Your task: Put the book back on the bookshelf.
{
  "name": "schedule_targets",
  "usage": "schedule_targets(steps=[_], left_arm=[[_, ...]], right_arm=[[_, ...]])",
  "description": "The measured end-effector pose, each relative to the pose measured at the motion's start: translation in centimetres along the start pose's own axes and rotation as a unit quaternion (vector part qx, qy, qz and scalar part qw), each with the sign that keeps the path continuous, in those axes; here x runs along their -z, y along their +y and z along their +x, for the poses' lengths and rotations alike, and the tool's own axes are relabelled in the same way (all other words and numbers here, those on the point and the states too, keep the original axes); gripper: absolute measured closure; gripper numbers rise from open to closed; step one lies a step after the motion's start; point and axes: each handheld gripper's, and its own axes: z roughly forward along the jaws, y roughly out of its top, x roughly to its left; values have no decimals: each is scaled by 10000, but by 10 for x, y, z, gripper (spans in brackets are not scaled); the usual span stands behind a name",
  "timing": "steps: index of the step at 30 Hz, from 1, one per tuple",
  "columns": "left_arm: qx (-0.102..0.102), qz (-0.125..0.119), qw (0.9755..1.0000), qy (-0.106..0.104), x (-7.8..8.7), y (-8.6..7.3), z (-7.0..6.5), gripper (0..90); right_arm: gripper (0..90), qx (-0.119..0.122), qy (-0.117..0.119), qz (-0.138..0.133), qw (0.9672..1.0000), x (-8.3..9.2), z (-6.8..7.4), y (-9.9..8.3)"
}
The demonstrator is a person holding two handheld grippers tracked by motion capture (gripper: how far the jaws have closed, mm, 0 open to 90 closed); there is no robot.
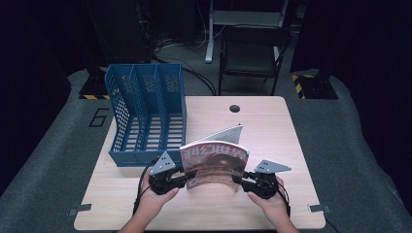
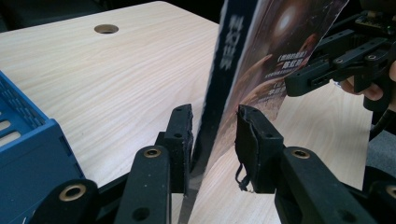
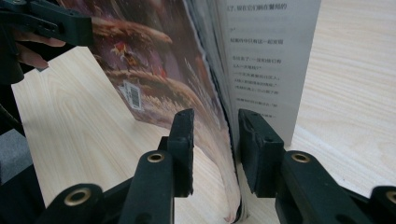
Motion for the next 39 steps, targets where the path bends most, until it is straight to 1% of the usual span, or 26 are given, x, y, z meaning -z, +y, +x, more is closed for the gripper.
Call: schedule_targets(steps=[1, 2, 4, 5, 6, 9, 10, 11, 15, 16, 17, 18, 19, 21, 22, 23, 24, 26, 27, 28, 29, 31, 32, 34, 37, 39], left_arm=[[69, -3, 10000, 3, 0, 1, -1, 660], [15, -54, 10000, 21, 1, 3, 0, 659], [76, -102, 9999, 19, 2, 5, -1, 657], [11, -52, 10000, 0, 3, 7, 0, 657], [11, -52, 10000, 0, 3, 7, 0, 656], [69, -28, 10000, -35, 3, 9, -1, 653], [76, -18, 10000, -48, 3, 10, -1, 653], [66, -10, 9999, -91, 4, 11, 0, 648], [97, -2, 9999, -80, 5, 12, -1, 661], [126, 21, 9999, -96, 6, 13, -1, 663], [56, -20, 9999, -93, 6, 14, 0, 663], [56, -20, 9999, -93, 6, 14, 0, 660], [102, -17, 9998, -154, 7, 17, -1, 645], [130, -47, 9998, -158, 7, 19, -1, 580], [83, -31, 9999, -149, 7, 22, 0, 580], [90, -64, 9998, -158, 7, 25, 0, 570], [66, -33, 9998, -174, 8, 31, 1, 542], [78, 6, 9998, -171, 10, 37, 0, 514], [78, 6, 9998, -171, 10, 37, 0, 499], [-35, 66, 9999, -137, 12, 44, 1, 485], [-35, 66, 9999, -137, 12, 44, 1, 482], [-16, 74, 9998, -180, 15, 55, 3, 469], [-16, 74, 9998, -180, 15, 55, 3, 465], [70, 119, 9996, -232, 17, 62, 4, 459], [-40, 146, 9996, -255, 18, 76, 3, 448], [-24, 163, 9995, -283, 19, 79, 3, 447]], right_arm=[[671, -6, 8, -26, 10000, 0, 0, 0], [677, 26, -29, -43, 10000, 1, 1, 1], [678, 4, -33, -70, 10000, 2, 1, 2], [678, 65, -42, -101, 9999, 2, 1, 2], [678, 65, -42, -101, 9999, 2, 1, 2], [679, 86, -76, -120, 9999, 3, 2, 3], [679, 174, -88, -146, 9997, 3, 2, 3], [679, 182, -123, -177, 9996, 5, 3, 4], [672, 226, -157, -270, 9993, 7, 3, 6], [657, 179, -150, -285, 9993, 7, 4, 7], [653, 239, -149, -311, 9991, 8, 4, 8], [653, 273, -149, -324, 9990, 8, 4, 8], [654, 266, -178, -355, 9989, 9, 5, 9], [686, 320, -196, -358, 9987, 11, 5, 11], [686, 320, -196, -358, 9987, 11, 5, 11], [742, 299, -195, -382, 9986, 12, 6, 11], [800, 343, -179, -313, 9988, 13, 6, 12], [831, 437, -147, -328, 9984, 13, 8, 13], [831, 437, -147, -328, 9984, 13, 8, 13], [834, 474, -145, -301, 9983, 13, 9, 14], [834, 474, -145, -301, 9983, 13, 9, 14], [832, 439, -112, -304, 9985, 13, 7, 13], [831, 406, -90, -314, 9986, 13, 6, 13], [828, 375, -87, -304, 9988, 13, 6, 13], [819, 325, -40, -318, 9990, 13, 5, 12], [817, 291, -40, -318, 9991, 13, 5, 12]])
